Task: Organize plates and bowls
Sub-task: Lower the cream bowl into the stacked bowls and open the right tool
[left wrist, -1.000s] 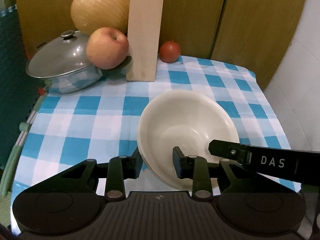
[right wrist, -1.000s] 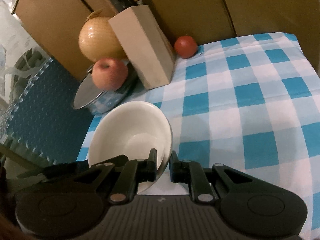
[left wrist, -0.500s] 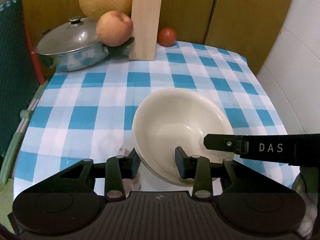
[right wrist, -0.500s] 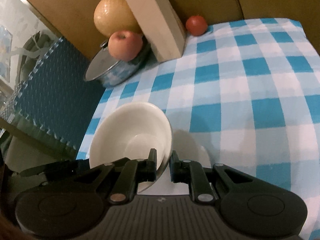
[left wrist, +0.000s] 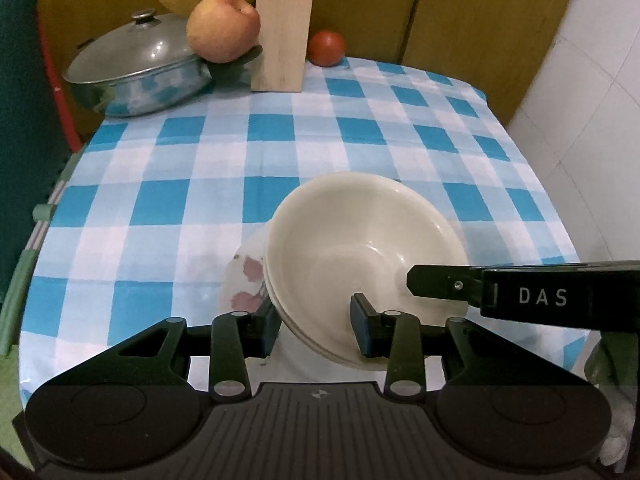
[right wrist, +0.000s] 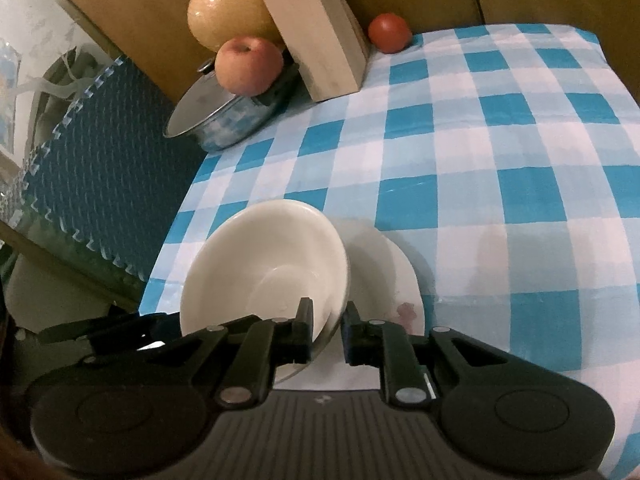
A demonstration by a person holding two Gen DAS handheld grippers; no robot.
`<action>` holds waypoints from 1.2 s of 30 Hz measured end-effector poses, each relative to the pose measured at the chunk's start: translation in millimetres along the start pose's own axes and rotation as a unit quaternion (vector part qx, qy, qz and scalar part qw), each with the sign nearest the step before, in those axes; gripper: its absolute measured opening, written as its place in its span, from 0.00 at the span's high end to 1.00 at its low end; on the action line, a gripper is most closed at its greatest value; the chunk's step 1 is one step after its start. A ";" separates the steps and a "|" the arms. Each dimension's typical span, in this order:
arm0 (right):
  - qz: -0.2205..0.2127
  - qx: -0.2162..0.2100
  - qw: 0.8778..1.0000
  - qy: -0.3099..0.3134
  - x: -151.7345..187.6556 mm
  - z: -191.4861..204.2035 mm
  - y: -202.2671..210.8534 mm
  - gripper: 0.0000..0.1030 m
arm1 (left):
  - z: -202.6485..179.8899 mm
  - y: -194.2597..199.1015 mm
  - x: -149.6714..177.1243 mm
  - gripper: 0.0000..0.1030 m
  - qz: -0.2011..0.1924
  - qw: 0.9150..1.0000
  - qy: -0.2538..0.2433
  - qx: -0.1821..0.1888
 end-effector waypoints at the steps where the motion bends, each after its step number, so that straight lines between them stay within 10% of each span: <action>1: 0.001 -0.001 1.000 0.001 1.1 0.8 -0.6 0.82 | 0.7 0.2 0.3 0.53 0.000 1.000 0.002 0.001; 22: -0.053 0.016 0.998 0.039 48.3 19.4 63.4 0.73 | 20.8 42.9 32.3 0.24 -0.039 0.998 0.008 -0.055; 36: -0.037 0.078 0.995 0.050 106.7 23.4 50.1 0.69 | 0.9 8.5 96.0 0.12 0.040 0.997 0.056 -0.024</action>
Point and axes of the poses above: each gripper's, at about its wrist camera, not at the fingertips, and y roughly against the way its jaws point, z to its left, x to its underside, the point moved 10 cm from there along -y, roughly the way its jaws point, and after that the axes turned 11 degrees about z, right-handed, at the moved point
